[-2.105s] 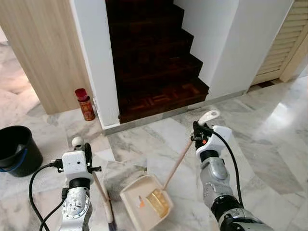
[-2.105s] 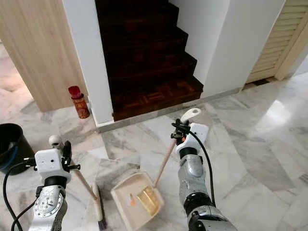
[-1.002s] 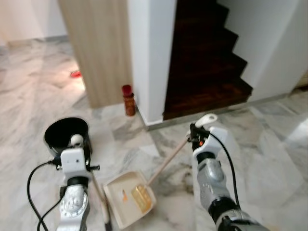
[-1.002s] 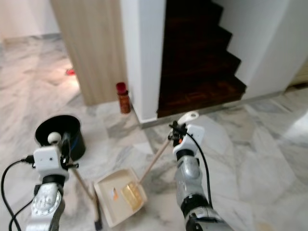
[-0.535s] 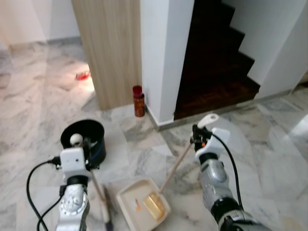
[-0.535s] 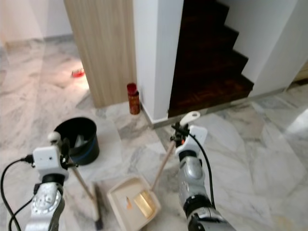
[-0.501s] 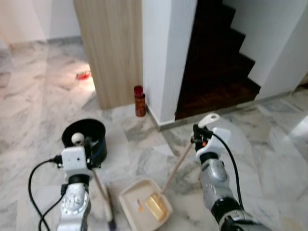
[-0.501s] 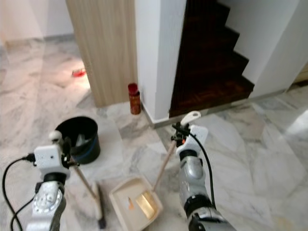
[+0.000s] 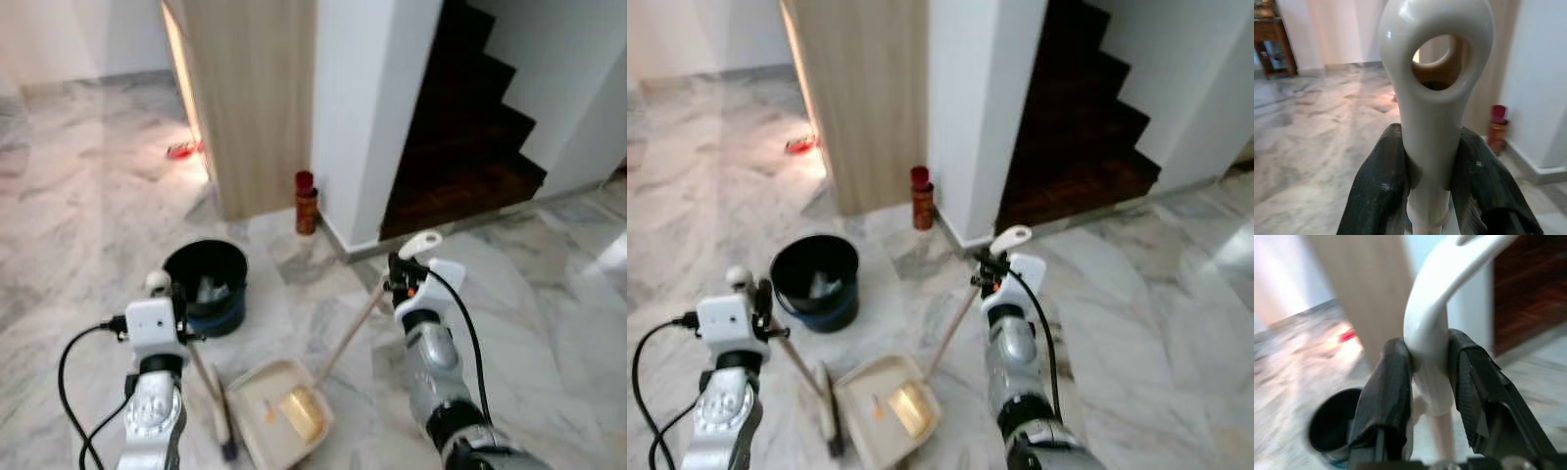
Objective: Sweep floor
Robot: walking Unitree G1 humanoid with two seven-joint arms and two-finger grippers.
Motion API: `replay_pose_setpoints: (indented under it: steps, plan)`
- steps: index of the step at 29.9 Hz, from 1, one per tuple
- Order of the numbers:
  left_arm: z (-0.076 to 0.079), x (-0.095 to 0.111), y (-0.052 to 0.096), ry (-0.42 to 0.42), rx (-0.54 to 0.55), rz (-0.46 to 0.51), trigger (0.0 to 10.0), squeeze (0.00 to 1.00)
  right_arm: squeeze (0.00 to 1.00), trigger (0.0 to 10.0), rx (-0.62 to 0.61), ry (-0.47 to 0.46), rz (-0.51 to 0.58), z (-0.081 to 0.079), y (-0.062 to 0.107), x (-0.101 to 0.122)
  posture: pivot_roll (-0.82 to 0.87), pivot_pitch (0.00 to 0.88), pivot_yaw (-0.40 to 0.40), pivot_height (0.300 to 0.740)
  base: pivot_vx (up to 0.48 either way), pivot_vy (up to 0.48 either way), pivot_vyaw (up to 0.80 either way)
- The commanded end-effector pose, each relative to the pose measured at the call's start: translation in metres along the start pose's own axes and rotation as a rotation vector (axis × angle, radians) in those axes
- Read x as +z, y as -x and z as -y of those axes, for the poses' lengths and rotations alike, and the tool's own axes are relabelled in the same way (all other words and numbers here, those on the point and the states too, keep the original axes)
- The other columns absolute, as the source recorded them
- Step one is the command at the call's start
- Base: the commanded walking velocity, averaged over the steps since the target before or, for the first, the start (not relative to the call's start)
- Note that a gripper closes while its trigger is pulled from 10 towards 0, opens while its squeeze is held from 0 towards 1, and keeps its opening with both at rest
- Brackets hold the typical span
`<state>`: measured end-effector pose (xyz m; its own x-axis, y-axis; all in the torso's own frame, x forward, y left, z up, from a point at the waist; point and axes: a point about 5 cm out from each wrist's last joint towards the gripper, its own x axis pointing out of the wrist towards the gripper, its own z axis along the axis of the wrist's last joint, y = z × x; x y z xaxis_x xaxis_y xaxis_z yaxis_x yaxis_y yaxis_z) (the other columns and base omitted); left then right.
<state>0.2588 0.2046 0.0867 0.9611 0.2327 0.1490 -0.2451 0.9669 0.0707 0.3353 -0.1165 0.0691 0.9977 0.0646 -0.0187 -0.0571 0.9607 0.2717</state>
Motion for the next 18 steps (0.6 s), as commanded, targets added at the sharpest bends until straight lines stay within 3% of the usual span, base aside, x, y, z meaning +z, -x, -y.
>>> replay_pose_setpoints:
  steps: [1,11,18]
  plan:
    - [-0.0016,0.0098,-0.0043,-0.022,0.005,0.05,10.0,0.0,0.0,10.0,0.002,0.002,0.055,0.0011,-0.0063,0.0141,0.12,0.0,-0.024,0.74,0.0,0.461,0.0]
    - [-0.0008,0.01,-0.0052,-0.018,0.012,0.052,10.0,0.0,0.0,10.0,0.009,0.001,0.056,-0.0001,-0.0081,0.0162,0.12,0.0,-0.031,0.74,0.0,0.445,0.0]
    - [0.0001,0.0114,-0.0046,-0.017,0.008,0.064,10.0,0.0,0.0,10.0,0.015,0.006,0.078,-0.0043,-0.0103,0.0215,0.12,0.0,-0.033,0.74,0.0,0.036,0.0]
